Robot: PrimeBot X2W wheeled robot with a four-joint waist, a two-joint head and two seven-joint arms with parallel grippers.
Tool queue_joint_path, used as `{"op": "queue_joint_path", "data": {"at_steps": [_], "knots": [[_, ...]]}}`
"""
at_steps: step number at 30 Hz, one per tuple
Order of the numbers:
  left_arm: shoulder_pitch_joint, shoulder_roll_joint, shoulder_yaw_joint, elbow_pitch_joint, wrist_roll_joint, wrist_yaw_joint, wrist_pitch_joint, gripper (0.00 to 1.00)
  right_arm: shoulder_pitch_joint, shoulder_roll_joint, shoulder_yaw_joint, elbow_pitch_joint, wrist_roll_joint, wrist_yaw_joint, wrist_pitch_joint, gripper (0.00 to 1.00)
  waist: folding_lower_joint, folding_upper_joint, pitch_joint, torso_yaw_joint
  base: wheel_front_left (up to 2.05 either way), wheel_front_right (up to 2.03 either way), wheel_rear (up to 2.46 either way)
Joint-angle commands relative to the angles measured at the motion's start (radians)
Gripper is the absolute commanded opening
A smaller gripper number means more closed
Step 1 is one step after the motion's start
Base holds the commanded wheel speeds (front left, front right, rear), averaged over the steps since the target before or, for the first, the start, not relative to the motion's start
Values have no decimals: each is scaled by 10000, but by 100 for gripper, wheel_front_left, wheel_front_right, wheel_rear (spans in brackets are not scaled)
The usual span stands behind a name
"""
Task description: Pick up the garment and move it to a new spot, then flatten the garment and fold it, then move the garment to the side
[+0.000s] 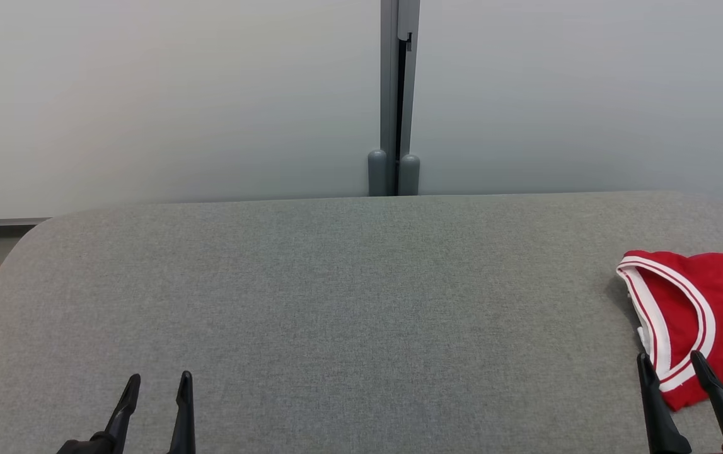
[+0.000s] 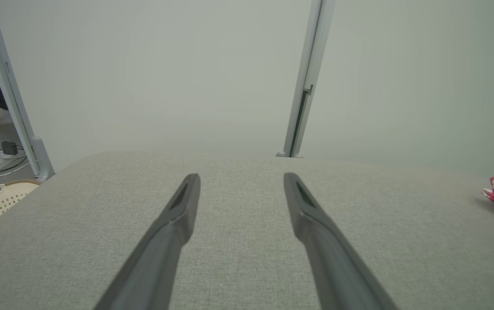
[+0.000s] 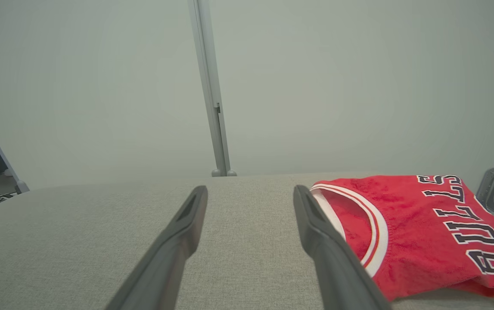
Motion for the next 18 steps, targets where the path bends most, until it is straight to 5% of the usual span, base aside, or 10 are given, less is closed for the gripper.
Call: {"op": "queue_joint_path", "data": {"at_steps": [1, 18], "knots": [[62, 21, 20, -58, 19, 73, 10, 100, 69, -35, -25, -27, -1, -15, -2, 100, 0, -1, -17, 4, 0, 0, 0], [83, 82, -110, -265, 74, 290, 197, 100, -53, -92, -59, -68, -83, -15, 13, 100, 0, -1, 43, 47, 0, 0, 0]]}}
